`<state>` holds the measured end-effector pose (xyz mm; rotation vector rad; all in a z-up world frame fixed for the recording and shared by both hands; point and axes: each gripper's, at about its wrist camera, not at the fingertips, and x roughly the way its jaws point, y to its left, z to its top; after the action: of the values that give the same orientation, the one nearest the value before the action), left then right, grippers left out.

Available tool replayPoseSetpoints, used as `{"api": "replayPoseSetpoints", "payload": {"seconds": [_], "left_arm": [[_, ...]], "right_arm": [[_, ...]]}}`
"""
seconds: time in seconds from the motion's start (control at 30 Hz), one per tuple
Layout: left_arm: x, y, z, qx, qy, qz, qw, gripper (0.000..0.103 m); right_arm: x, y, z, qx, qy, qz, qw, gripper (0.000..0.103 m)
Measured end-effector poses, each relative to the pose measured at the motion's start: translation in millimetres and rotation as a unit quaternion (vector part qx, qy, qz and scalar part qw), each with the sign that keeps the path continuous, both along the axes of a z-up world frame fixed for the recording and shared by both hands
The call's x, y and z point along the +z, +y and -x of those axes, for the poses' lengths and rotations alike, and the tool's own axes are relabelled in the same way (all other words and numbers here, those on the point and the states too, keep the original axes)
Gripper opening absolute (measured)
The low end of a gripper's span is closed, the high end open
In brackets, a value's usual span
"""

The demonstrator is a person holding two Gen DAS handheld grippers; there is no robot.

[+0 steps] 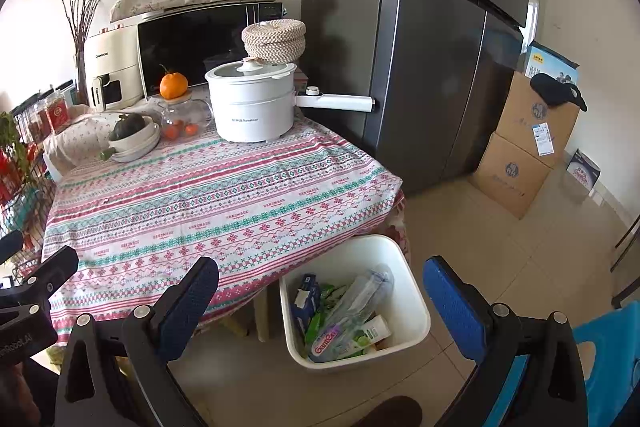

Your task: Collect trash

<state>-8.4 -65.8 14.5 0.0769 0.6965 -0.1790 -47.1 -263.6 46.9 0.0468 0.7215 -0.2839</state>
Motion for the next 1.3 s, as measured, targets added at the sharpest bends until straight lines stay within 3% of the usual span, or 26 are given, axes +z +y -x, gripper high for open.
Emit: {"api": "replayPoseSetpoints", "payload": {"seconds": [1.3], "left_arm": [[-5.0, 0.4, -1.7, -0.006, 0.013, -0.001, 0.9999, 0.103]], "right_arm": [[-1.1, -2.1, -1.2, -0.001, 0.004, -0.001, 1.000, 0.103]]}}
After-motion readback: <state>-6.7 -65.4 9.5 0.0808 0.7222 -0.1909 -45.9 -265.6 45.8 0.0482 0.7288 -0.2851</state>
